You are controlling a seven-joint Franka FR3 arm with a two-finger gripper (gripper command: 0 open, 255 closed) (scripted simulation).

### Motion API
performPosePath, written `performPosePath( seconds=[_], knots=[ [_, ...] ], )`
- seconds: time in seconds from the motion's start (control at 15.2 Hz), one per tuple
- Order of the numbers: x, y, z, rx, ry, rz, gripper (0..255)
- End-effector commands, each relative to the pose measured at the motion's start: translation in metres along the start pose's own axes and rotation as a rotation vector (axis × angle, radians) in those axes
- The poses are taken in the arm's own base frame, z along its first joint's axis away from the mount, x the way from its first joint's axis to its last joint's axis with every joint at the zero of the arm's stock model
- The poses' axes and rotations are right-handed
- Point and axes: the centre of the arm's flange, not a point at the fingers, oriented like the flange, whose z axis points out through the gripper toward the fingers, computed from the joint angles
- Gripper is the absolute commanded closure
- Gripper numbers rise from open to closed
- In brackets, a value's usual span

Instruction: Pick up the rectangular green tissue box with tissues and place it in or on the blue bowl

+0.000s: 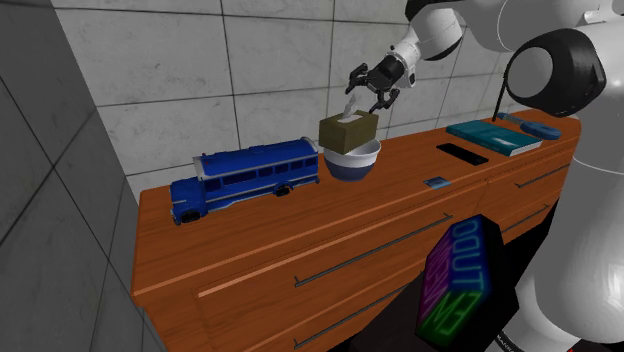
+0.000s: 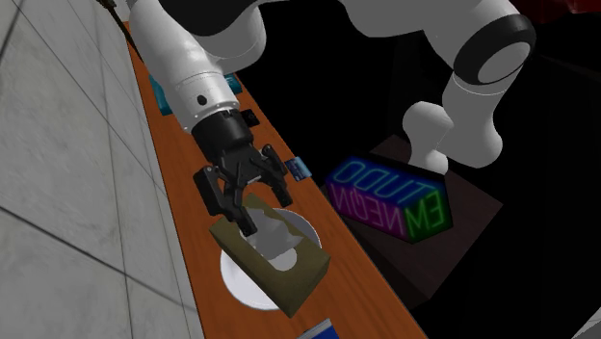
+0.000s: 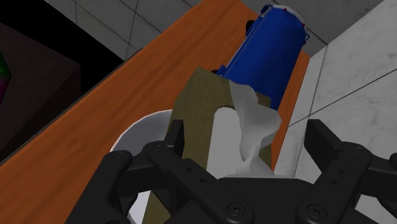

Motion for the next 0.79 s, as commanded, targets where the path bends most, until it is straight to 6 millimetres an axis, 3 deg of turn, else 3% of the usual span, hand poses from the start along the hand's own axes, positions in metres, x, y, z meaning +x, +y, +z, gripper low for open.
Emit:
performPosePath(
  seconds=[0.0,0.2,0.73],
  knots=[
    [0.001,0.0,-0.013,0.0,0.0,0.0,0],
    [0.001,0.0,-0.05,0.0,0.0,0.0,0],
    [0.001,0.0,-0.05,0.0,0.0,0.0,0]
  ],
)
